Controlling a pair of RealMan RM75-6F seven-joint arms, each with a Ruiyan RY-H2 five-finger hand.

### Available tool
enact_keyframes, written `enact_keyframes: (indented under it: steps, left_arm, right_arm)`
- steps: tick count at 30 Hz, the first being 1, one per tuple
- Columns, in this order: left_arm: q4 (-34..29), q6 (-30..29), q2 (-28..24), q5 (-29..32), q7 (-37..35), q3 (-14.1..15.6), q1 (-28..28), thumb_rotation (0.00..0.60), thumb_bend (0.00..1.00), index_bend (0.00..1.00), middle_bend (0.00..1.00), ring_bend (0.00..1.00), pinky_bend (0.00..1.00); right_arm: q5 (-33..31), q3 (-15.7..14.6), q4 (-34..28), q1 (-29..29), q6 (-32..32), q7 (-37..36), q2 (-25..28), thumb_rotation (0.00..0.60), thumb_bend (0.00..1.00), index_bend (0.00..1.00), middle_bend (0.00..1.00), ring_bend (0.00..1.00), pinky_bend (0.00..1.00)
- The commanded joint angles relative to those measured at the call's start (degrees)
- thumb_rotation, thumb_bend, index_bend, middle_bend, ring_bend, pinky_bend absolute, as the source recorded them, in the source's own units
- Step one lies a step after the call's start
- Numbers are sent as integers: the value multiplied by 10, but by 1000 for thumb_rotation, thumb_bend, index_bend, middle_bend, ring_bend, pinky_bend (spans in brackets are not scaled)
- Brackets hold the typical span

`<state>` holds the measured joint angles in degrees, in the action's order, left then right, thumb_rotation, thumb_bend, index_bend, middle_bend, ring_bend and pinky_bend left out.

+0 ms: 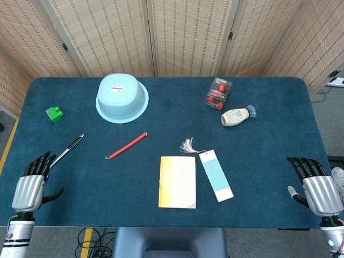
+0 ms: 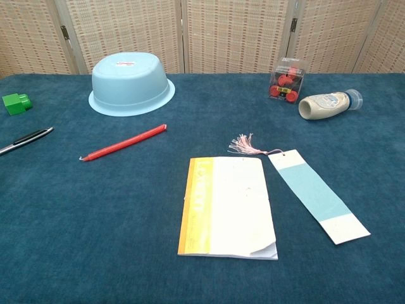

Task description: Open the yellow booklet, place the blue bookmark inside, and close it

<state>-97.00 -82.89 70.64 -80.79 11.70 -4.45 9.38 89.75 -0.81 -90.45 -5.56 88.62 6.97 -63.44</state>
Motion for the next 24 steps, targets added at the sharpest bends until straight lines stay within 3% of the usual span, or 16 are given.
enact_keyframes:
  steps: [1,14,24]
  left_arm:
    - [-2,-2,-1,1,3,-1,-1,600,232,109,62,94,168]
    - [21,-37,9,-24,-26,2,-17,600,232,109,63,94,168]
    - [15,-29,-1,-27,-37,8,-20,600,232,115,63,94,168]
  right_arm:
    - [1,1,-3,3,1,1,0,600,202,139,187,170,200]
    - [39,-5,6,7,5,-11,-7,600,203,139,187,170,200]
    - [147,-2,31,-79,-69,42,-57,600,206,162,233,170,201]
